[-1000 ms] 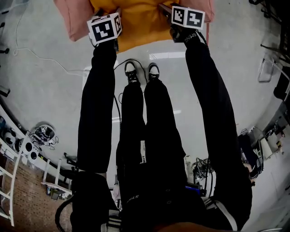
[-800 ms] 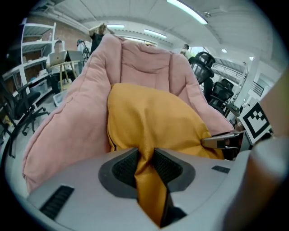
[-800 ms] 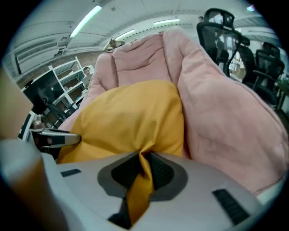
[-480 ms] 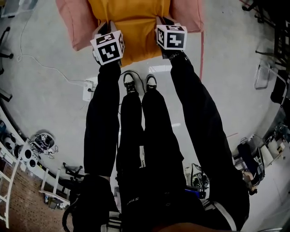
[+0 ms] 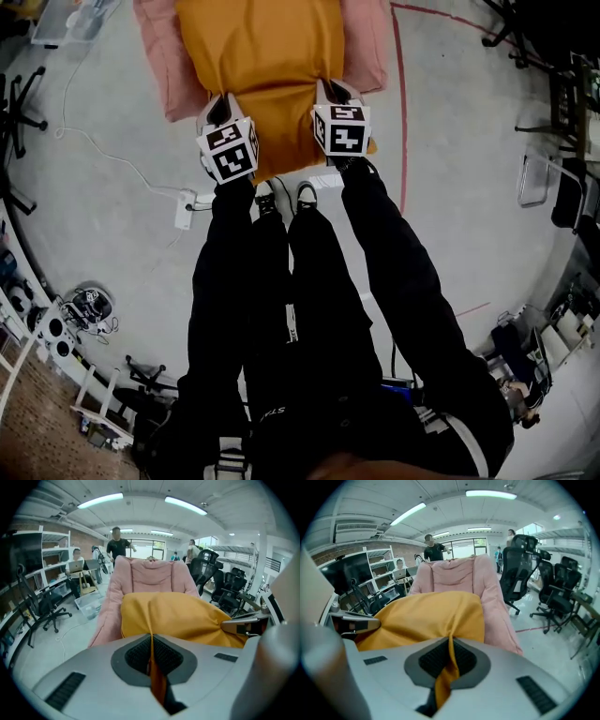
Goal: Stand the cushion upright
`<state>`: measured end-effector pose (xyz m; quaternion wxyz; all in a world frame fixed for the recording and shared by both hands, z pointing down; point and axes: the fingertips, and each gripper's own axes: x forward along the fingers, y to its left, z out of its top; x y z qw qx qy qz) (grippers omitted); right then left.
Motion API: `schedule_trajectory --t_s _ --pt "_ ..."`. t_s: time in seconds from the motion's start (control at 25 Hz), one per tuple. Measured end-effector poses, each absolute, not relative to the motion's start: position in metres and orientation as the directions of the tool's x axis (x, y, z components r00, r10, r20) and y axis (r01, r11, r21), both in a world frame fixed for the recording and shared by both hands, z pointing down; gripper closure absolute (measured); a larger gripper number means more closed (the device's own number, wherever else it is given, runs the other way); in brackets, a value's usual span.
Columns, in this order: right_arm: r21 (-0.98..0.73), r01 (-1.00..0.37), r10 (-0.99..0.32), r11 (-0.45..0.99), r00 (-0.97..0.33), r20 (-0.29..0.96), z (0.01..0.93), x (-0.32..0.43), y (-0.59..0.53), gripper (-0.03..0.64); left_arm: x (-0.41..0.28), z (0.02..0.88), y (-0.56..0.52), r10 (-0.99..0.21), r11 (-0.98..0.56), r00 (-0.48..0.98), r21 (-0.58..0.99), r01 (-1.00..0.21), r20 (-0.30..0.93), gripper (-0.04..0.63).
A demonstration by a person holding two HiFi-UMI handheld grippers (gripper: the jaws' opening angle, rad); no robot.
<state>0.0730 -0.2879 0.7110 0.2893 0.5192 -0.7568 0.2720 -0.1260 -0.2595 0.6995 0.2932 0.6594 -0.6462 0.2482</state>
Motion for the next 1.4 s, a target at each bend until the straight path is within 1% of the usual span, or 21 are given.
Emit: schedule_trajectory --t_s 0.2,0.52,0.76,1.04,1.2,1.4 --pt "-0.111 -0.944 -0.679 0.310 -0.302 0.669 0.668 0.082 -0.289 0.597 -0.117 0.656 -0.259 -0.747 0.021 0.005 0.031 -0.999 0.665 0.588" --pt "-0.069 -0.943 -0.760 0.325 -0.304 0.575 0.623 0.078 -0.342 0.598 -0.121 0.614 -0.310 -0.824 0.032 -0.026 0.000 -0.999 0.567 0.588" --pt "-0.044 -0.952 -0.833 0.302 -0.287 0.473 0.591 0.063 -0.413 0.598 -0.139 0.587 -0.383 -0.877 0.033 -0.044 -0.031 -0.999 0.479 0.588" --pt "-0.017 -0.963 -0.906 0.270 -0.260 0.335 0.556 0.041 -0.512 0.598 -0.162 0.551 -0.484 -0.940 0.023 -0.039 -0.050 -0.998 0.339 0.588" --pt "-0.005 -0.968 -0.930 0.250 -0.241 0.279 0.555 0.031 -0.567 0.597 -0.172 0.549 -0.541 -0.961 0.012 -0.026 -0.052 -0.999 0.274 0.588" --pt "0.014 -0.970 -0.926 0.242 -0.226 0.304 0.586 0.021 -0.616 0.598 -0.181 0.584 -0.593 -0.953 0.007 -0.023 -0.054 -0.999 0.302 0.588"
